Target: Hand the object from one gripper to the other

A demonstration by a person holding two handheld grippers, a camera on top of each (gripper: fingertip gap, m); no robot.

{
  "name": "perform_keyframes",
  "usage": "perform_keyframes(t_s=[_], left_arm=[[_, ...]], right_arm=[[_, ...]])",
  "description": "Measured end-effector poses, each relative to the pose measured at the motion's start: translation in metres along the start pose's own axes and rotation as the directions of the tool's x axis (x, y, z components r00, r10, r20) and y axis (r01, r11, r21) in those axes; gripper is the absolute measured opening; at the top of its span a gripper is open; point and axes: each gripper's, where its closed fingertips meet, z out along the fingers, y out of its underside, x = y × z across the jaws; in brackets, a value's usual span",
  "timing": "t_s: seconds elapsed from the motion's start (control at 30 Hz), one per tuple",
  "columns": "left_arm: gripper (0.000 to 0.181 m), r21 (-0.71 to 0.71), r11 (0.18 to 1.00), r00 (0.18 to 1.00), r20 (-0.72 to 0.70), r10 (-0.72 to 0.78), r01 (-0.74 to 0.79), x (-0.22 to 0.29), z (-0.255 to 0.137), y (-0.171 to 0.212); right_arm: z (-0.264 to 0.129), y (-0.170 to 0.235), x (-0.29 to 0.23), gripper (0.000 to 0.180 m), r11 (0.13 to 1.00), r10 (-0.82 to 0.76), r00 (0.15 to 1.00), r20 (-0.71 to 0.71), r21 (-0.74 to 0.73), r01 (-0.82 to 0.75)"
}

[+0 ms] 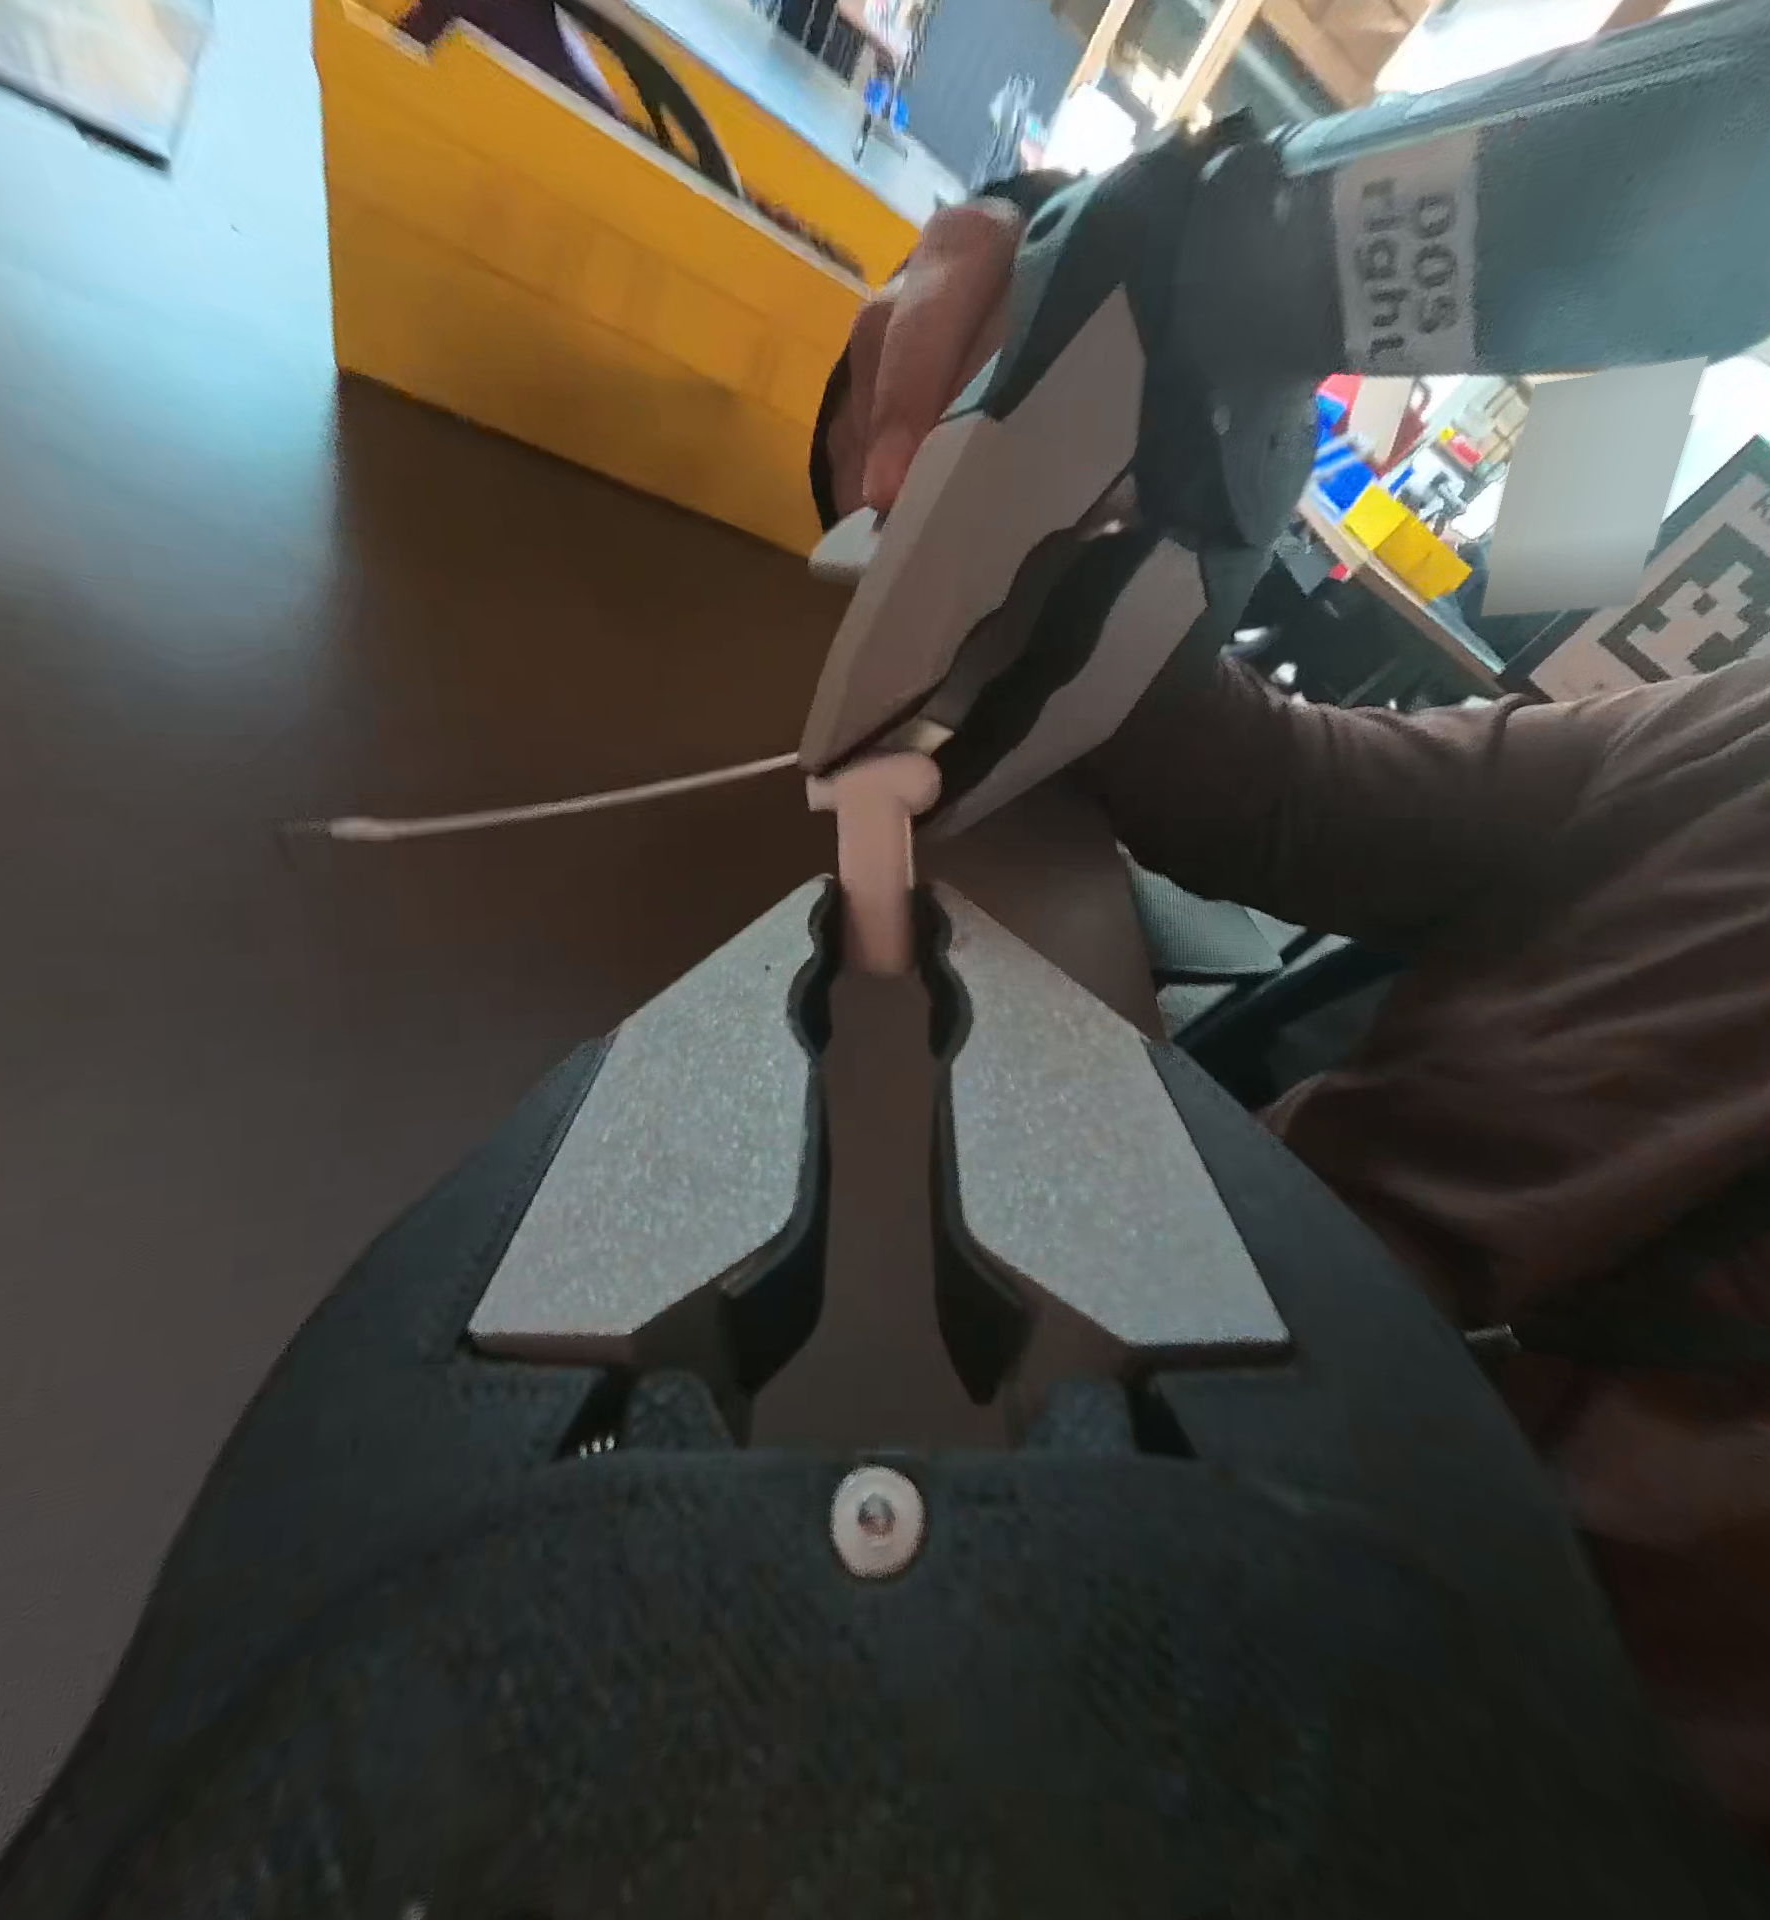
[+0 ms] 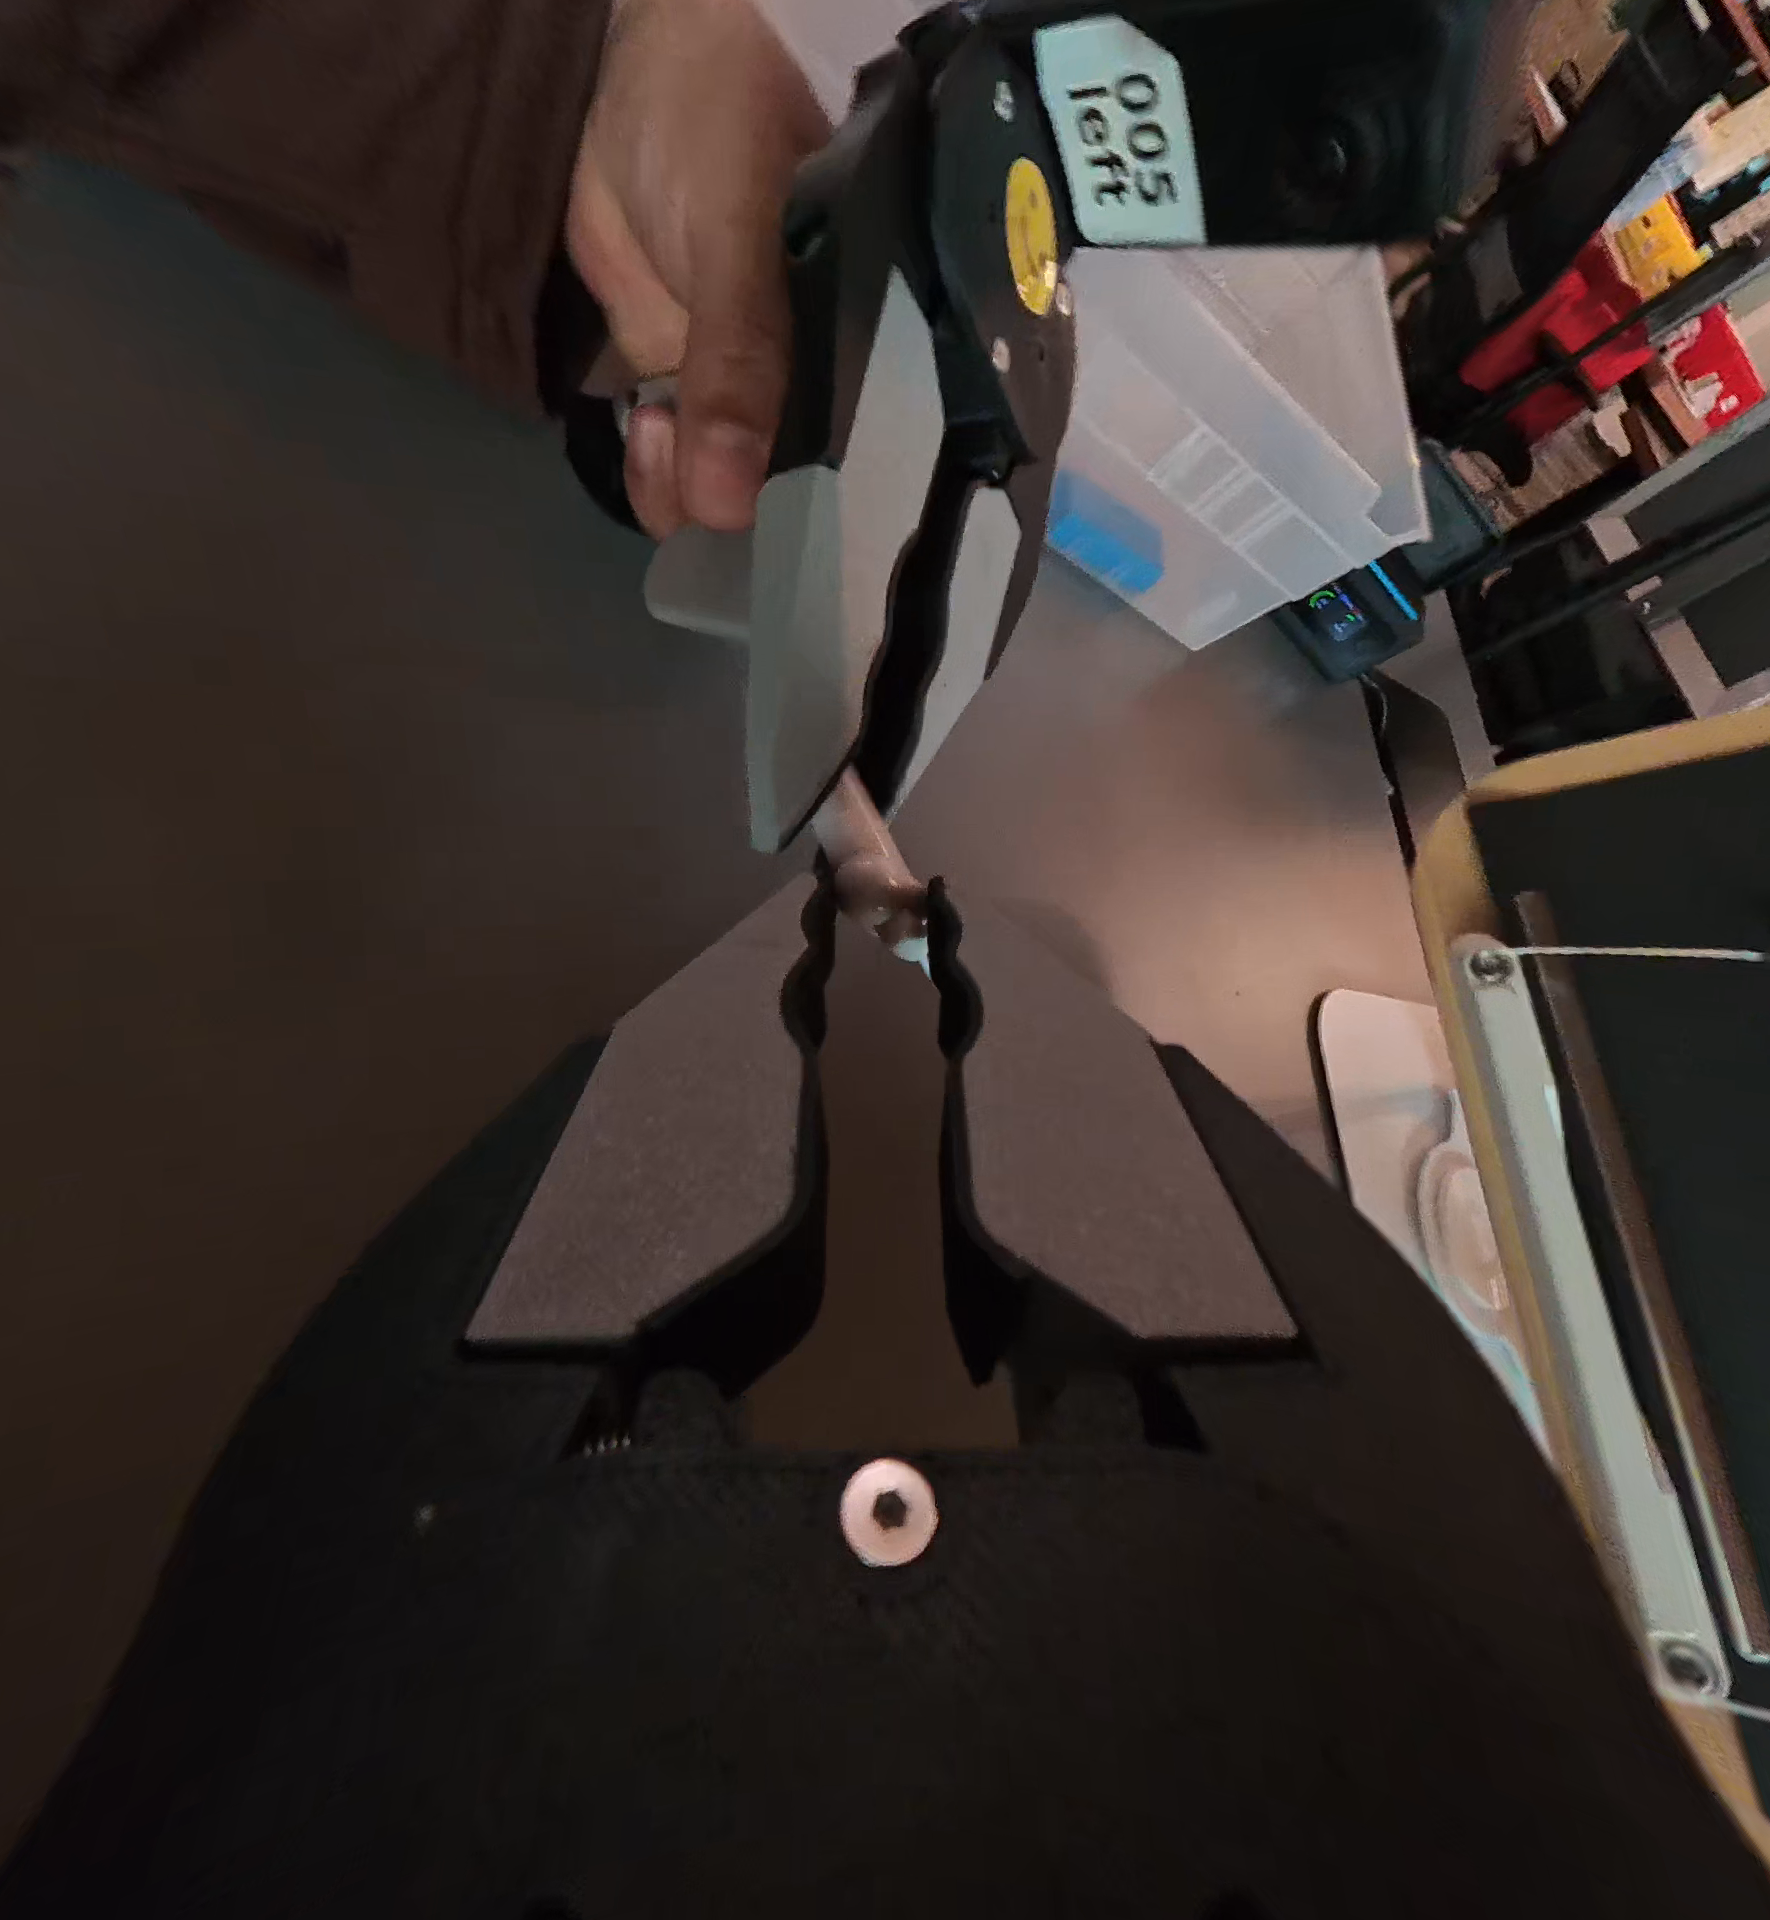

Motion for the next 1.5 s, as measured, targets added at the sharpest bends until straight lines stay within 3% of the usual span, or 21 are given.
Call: perform_keyframes(t_s=[0.03, 0.1, 0.17, 0.23, 0.33, 0.57, 0.63, 0.7, 0.87, 0.97, 1.1, 1.2, 1.3, 1.4, 1.5], left_arm=[[0.012, 0.029, 0.999, 1.000, 0.006, 0.017, -0.017, 0.001, -0.003, -0.007], [0.028, 0.047, 0.995, 0.993, 0.084, 0.086, -0.090, -0.005, -0.010, -0.015], [0.046, -0.007, 0.971, 0.936, 0.264, 0.233, -0.240, -0.021, -0.018, -0.019], [0.056, -0.136, 0.895, 0.774, 0.459, 0.437, -0.425, -0.041, -0.027, -0.021], [0.053, -0.307, 0.726, 0.478, 0.587, 0.654, -0.616, -0.049, -0.032, -0.031], [0.044, -0.513, 0.416, 0.062, 0.572, 0.818, -0.751, -0.036, -0.026, -0.046], [0.037, -0.566, 0.312, -0.068, 0.550, 0.832, -0.763, -0.028, -0.024, -0.051], [0.037, -0.613, 0.248, -0.135, 0.509, 0.850, -0.750, -0.026, -0.020, -0.049], [0.035, -0.660, 0.163, -0.185, 0.425, 0.886, -0.733, -0.026, -0.009, -0.040], [0.022, -0.681, 0.116, -0.211, 0.378, 0.902, -0.723, -0.026, -0.004, -0.034], [0.015, -0.700, 0.088, -0.201, 0.320, 0.926, -0.708, -0.029, 0.003, -0.024], [0.013, -0.707, 0.116, -0.156, 0.308, 0.939, -0.698, -0.033, 0.002, -0.020], [0.011, -0.636, 0.274, -0.022, 0.416, 0.909, -0.721, -0.034, -0.003, -0.026], [0.011, -0.393, 0.568, 0.284, 0.580, 0.764, -0.723, -0.033, -0.012, -0.039], [0.010, -0.155, 0.732, 0.511, 0.620, 0.595, -0.663, -0.031, -0.023, -0.050]], right_arm=[[-0.002, 0.000, 0.006, 0.014, 0.999, 0.040, 0.999, -0.008, 0.009, -0.040], [-0.007, 0.005, 0.022, 0.014, 0.988, 0.151, 0.988, -0.034, 0.024, -0.150], [-0.014, 0.008, 0.036, 0.014, 0.951, 0.302, 0.953, -0.017, 0.071, -0.301], [-0.021, 0.008, 0.044, 0.014, 0.873, 0.469, 0.881, 0.067, 0.116, -0.474], [-0.030, 0.008, 0.054, 0.013, 0.727, 0.641, 0.743, 0.192, 0.158, -0.668], [-0.032, 0.006, 0.038, 0.013, 0.463, 0.769, 0.420, 0.482, 0.032, -0.886], [-0.026, 0.010, 0.032, 0.013, 0.410, 0.791, 0.336, 0.511, -0.035, -0.911], [-0.020, 0.015, 0.027, 0.013, 0.392, 0.807, 0.299, 0.509, -0.083, -0.916], [-0.013, 0.017, 0.014, 0.013, 0.380, 0.816, 0.252, 0.520, -0.156, -0.912], [-0.011, 0.017, 0.009, 0.014, 0.374, 0.817, 0.228, 0.530, -0.186, -0.908], [-0.006, 0.021, 0.002, 0.014, 0.376, 0.826, 0.216, 0.520, -0.224, -0.899], [-0.004, 0.024, 0.001, 0.014, 0.387, 0.830, 0.228, 0.509, -0.232, -0.892], [-0.009, 0.018, 0.014, 0.012, 0.400, 0.805, 0.268, 0.529, -0.151, -0.904], [-0.025, 0.006, 0.039, 0.017, 0.409, 0.764, 0.349, 0.543, 0.011, -0.913], [-0.040, 0.002, 0.058, 0.026, 0.451, 0.734, 0.459, 0.501, 0.146, -0.881]])
